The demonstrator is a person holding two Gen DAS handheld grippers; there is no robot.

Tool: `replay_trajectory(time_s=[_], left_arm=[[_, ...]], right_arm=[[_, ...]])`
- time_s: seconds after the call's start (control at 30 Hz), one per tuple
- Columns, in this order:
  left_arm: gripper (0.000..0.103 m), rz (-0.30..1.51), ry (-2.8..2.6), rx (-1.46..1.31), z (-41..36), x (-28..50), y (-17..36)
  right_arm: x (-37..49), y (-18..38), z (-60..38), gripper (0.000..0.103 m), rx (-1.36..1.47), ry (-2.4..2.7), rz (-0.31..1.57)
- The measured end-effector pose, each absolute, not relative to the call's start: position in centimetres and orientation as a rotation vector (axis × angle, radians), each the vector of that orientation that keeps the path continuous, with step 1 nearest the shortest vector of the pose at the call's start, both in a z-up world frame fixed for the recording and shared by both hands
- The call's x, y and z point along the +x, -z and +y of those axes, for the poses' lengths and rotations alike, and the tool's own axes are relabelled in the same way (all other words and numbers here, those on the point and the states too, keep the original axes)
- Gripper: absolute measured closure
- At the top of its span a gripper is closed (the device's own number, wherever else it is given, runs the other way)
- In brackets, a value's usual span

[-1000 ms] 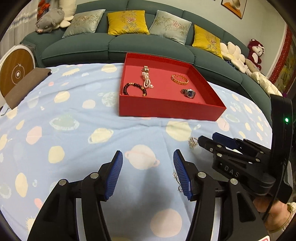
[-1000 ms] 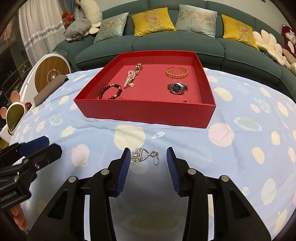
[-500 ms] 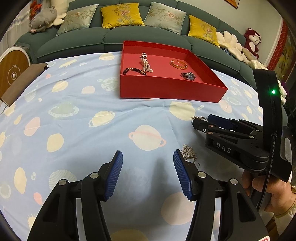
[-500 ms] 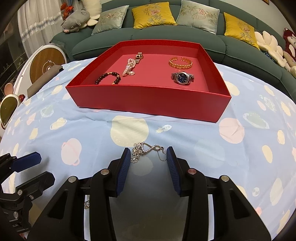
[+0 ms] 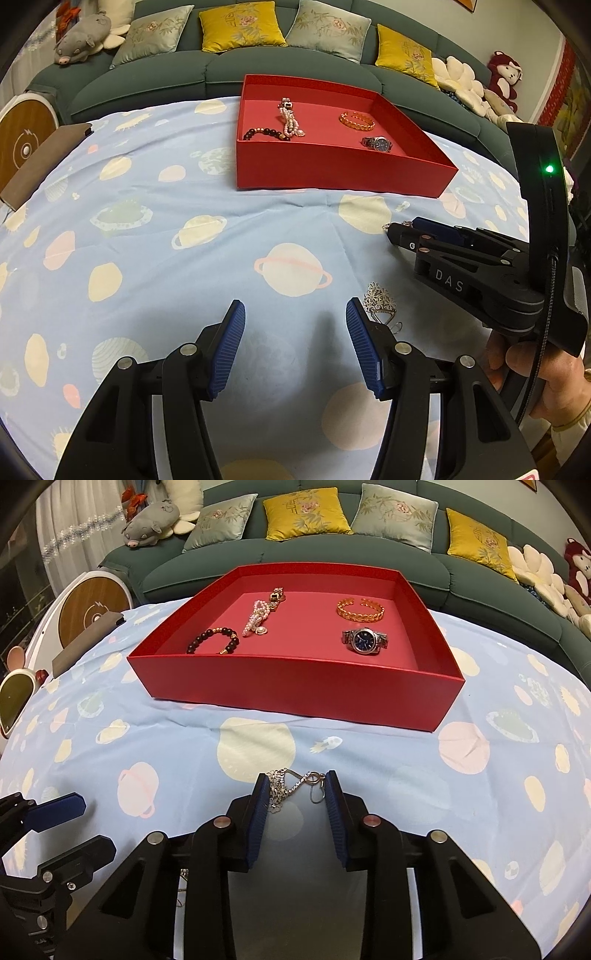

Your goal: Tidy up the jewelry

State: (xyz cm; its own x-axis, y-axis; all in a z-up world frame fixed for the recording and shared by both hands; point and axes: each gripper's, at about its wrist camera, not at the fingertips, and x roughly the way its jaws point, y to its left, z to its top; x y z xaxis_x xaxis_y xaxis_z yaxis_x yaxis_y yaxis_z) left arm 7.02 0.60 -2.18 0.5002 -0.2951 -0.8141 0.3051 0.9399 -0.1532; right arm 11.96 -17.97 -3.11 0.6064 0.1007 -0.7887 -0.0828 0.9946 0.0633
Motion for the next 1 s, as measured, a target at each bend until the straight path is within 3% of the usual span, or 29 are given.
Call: replay_trajectory(time_s=[0.2,0.93,1.0], left_arm=[[0.048,0.987,0.371,0.015,0.4,7.0,2.3],[0.048,0.991,0.486,0.067,-5.4,5.2,3.6],[0.054,0.97,0.474,0.096,-5.9,5.1,3.7]], right_arm=[[11.9,3.0,-18.0,0.08,0.024,-0.115,0.914],[7.9,1.1,-21.2,0.081,0.08,-0.129,0.91],[7.6,1.2,-21.5,0.081,0.081,-0.127,0.912]])
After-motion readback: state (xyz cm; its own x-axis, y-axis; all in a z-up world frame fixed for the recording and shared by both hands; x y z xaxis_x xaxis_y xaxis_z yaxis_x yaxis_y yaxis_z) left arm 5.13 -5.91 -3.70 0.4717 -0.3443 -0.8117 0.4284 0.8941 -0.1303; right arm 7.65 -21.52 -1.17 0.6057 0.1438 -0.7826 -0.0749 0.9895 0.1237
